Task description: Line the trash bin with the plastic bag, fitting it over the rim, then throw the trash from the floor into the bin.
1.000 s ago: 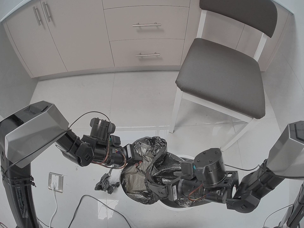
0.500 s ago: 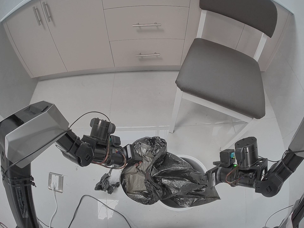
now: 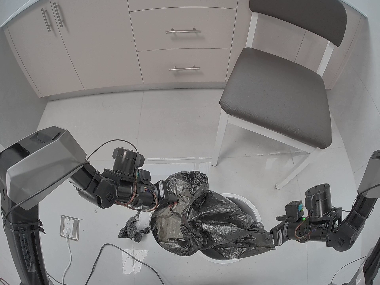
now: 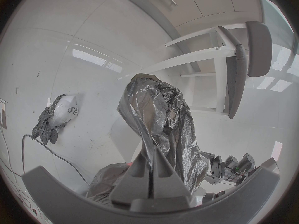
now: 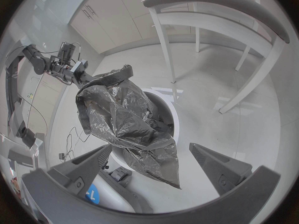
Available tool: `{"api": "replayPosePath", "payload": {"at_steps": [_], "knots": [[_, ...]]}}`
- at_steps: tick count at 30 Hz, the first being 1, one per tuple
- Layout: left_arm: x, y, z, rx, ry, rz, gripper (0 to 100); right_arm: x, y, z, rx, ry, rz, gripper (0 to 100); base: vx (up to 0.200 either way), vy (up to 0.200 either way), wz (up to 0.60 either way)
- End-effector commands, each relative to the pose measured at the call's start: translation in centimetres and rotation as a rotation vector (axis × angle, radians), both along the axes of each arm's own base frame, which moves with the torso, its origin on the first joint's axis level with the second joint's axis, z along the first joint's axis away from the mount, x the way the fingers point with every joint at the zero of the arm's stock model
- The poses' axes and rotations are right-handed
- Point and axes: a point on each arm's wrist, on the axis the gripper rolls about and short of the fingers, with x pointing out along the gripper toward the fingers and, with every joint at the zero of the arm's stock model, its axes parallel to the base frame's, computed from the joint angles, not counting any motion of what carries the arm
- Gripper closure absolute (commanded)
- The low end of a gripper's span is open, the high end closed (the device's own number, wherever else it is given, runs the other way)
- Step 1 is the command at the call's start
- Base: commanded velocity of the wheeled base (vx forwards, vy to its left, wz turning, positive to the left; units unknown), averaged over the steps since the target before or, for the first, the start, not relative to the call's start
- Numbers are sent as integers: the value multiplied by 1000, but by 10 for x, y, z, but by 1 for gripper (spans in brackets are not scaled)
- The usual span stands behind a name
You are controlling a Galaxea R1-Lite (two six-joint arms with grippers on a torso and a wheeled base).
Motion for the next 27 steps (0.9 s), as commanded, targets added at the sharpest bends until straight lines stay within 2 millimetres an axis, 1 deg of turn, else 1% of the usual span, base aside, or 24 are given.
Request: {"api": "replayPosePath", "payload": {"at_steps": [1, 4, 8, 9, 10, 14, 17, 18, 21, 26, 27], "knots": [[0, 0, -1, 0, 1, 0, 100, -10, -4, -16, -26, 41, 19, 0, 0, 0, 0], [0, 0, -1, 1, 2, 0, 100, -9, -2, -21, -23, 30, 26, 0, 0, 0, 0], [0, 0, -1, 2, 1, -1, 100, -4, 2, -36, -32, 23, 41, 0, 0, 0, 0], [0, 0, -1, 2, 1, -1, 100, -4, 2, -36, -32, 23, 41, 0, 0, 0, 0], [0, -1, -1, 2, 0, -4, 100, -3, 5, -41, -35, 18, 54, 0, 0, 0, 0], [0, -1, -2, 3, 1, -4, 100, 0, 11, -49, -33, 6, 67, 0, 0, 0, 0], [0, -1, -2, 3, 1, -4, 100, 3, 14, -49, -26, -13, 70, 0, 0, 0, 0], [0, -1, -2, 3, 1, -4, 100, 9, 17, -48, -20, -32, 66, 0, 0, 0, 0], [0, -1, -2, 3, -1, -5, 100, 15, 20, -48, -16, -52, 61, 0, 0, 0, 0], [0, -1, -2, 3, 0, -5, 100, 21, 25, -47, -6, -73, 68, 0, 0, 0, 0], [-1, 0, -2, 3, 3, -4, 100, 22, 29, -47, -2, -78, 77, 0, 0, 0, 0]]}}
